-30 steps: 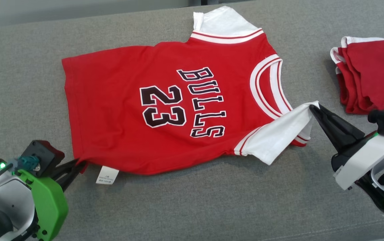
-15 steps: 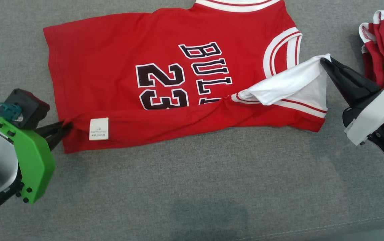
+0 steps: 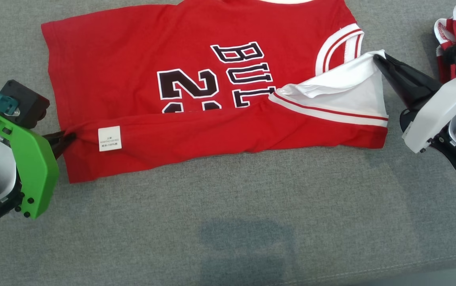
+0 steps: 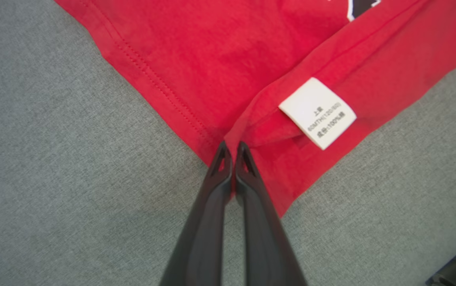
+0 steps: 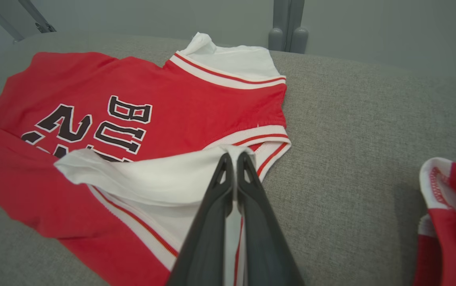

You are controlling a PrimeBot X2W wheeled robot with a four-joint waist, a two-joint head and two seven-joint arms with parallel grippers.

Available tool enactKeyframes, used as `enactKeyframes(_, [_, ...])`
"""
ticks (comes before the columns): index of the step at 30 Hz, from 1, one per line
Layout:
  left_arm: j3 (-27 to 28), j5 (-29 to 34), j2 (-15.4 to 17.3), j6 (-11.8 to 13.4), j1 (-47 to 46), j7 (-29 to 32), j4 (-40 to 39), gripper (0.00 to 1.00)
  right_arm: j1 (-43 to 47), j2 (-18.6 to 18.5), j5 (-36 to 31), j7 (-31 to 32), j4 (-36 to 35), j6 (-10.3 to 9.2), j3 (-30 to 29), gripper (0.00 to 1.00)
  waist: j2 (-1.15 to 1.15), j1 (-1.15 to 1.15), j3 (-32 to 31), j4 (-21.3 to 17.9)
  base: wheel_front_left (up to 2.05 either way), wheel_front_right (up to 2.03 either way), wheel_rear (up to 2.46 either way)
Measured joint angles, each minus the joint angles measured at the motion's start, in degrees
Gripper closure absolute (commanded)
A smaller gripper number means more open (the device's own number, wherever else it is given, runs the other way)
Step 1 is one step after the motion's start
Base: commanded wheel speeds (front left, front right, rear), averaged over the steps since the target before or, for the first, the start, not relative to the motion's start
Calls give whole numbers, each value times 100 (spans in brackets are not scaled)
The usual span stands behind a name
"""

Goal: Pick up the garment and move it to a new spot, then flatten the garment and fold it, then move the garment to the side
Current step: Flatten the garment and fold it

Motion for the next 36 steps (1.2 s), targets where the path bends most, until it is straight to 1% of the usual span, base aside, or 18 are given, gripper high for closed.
enactKeyframes(4, [-23, -16, -40, 0, -77, 42, 170, 100, -142, 3, 1, 5, 97, 0, 114, 100, 0, 0, 4, 17, 0, 0, 0])
enactKeyframes(8, [-23, -30, -157, 0, -159, 51, 380, 100, -311, 5, -18, -18, 208, 0, 140, 99, 0, 0, 10, 31, 0, 0, 0])
enactKeyframes(9, [-33, -30, -167, 0, -164, 75, 420, 100, -356, 4, -45, -65, 235, 0, 138, 70, 0, 0, 13, 34, 0, 0, 0])
enactKeyframes(10, [-51, -30, -176, 0, -175, 96, 463, 100, -399, 4, -85, -110, 259, 0, 138, 59, 0, 0, 13, 38, 0, 0, 0])
enactKeyframes(11, [-51, -32, -199, 1, -181, 91, 509, 96, -439, 5, -123, -138, 299, 0, 138, 42, 0, 0, 12, 40, 0, 0, 0])
enactKeyframes(12, [-35, -32, -246, 16, -193, 90, 559, 53, -460, 4, -146, -179, 328, 0, 138, 0, 0, 0, 10, 43, 0, 0, 0])
enactKeyframes(13, [-27, -33, -311, 45, -204, 84, 605, 33, -466, 13, -154, -216, 369, 0, 141, 0, 0, 0, 6, 44, 0, 0, 0])
enactKeyframes(14, [-38, -34, -361, 54, -207, 78, 641, 19, -466, 31, -156, -258, 431, 0, 156, 0, 0, 0, -5, 45, 0, 0, 0])
enactKeyframes(15, [-48, -47, -397, 57, -207, 68, 697, 0, -465, 37, -156, -272, 483, 0, 180, 0, 0, 0, -20, 44, 0, 0, 0])
enactKeyframes(19, [-9, -96, -515, 91, -208, -40, 818, 0, -464, 62, -164, -393, 637, 0, 271, 0, 0, 0, -98, 34, 0, 0, 0])
enactKeyframes(22, [165, -147, -557, 281, -207, -123, 967, 0, -458, 149, -180, -581, 708, 0, 243, 0, 0, 0, -171, 15, 0, 0, 0])
enactKeyframes(25, [427, -194, -577, 442, -188, -374, 1051, 0, -404, 203, -231, -790, 716, 0, 232, 0, 0, 0, -260, -15, 0, 0, 0])
enactKeyframes(27, [701, -277, -762, 661, -107, -683, 1071, 0, -257, 199, -259, -888, 719, 0, 234, 0, 0, 0, -332, -38, 0, 0, 0])
enactKeyframes(29, [869, -519, -1000, 812, 101, -879, 1048, 0, 6, 192, -259, -917, 743, 0, 263, 0, 0, 0, -409, -59, 0, 0, 0])
enactKeyframes(32, [920, -639, -1280, 1026, 627, -1121, 995, 0, 464, 201, -249, -975, 825, -11, 298, 0, 0, 0, -519, -92, 0, 0, 0])
enactKeyframes(34, [918, -655, -1432, 1112, 907, -1284, 999, 0, 735, 210, -181, -1040, 889, -69, 276, 0, 0, 0, -585, -104, 0, 0, 0])
enactKeyframes(36, [923, -664, -1552, 1198, 1112, -1435, 1048, 0, 933, 212, -160, -1104, 988, -81, 269, 0, 0, 0, -637, -104, 0, 0, 0])
